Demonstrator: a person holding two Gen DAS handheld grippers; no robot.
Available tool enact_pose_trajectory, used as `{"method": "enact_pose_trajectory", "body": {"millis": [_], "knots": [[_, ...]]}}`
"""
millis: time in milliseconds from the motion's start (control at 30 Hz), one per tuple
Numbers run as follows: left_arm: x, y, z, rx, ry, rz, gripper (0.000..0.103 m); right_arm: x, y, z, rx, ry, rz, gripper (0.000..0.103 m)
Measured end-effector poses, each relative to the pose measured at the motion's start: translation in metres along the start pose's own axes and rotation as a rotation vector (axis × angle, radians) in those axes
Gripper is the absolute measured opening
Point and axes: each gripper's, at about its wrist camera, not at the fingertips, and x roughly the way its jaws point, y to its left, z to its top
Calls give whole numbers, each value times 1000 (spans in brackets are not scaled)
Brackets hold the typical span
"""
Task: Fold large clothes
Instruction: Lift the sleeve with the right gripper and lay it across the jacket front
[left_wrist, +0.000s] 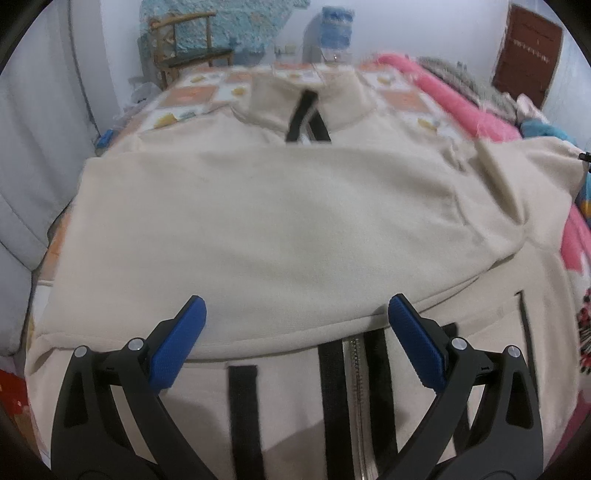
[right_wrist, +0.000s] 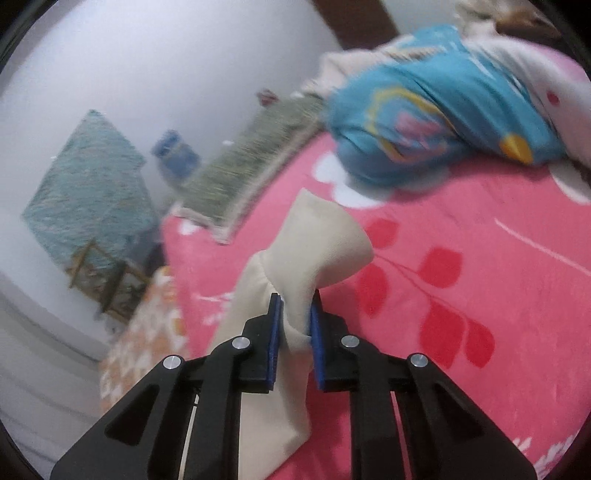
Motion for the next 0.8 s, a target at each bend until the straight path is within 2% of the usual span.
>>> {"method": "enact_pose_trajectory", "body": {"millis": [100, 300, 467, 500, 567, 633, 800], "knots": [[-28, 8, -1, -18, -84, -1, 96, -27, 31, -1, -50, -30, 78, 15], [-56, 38, -9, -92, -143, 44, 93, -73, 119, -24, -227, -70, 203, 14], [-64, 80, -25, -162, -131, 61, 63, -100, 211, -78, -424, -79, 326, 10], [-66, 90, -30, -181, -126, 57, 61, -102, 234, -96, -475, -70, 358, 10], [-71, 105, -37, -208, -129, 30, 50, -103, 264, -125, -545, -40, 406, 10], [-80, 118, -44, -232, -137, 4, 48, -99, 296, -166, -634, 8, 455, 10], [-101, 133, -53, -228, -177, -39, 43, -68, 352, -304, -889, 206, 552, 10]]}}
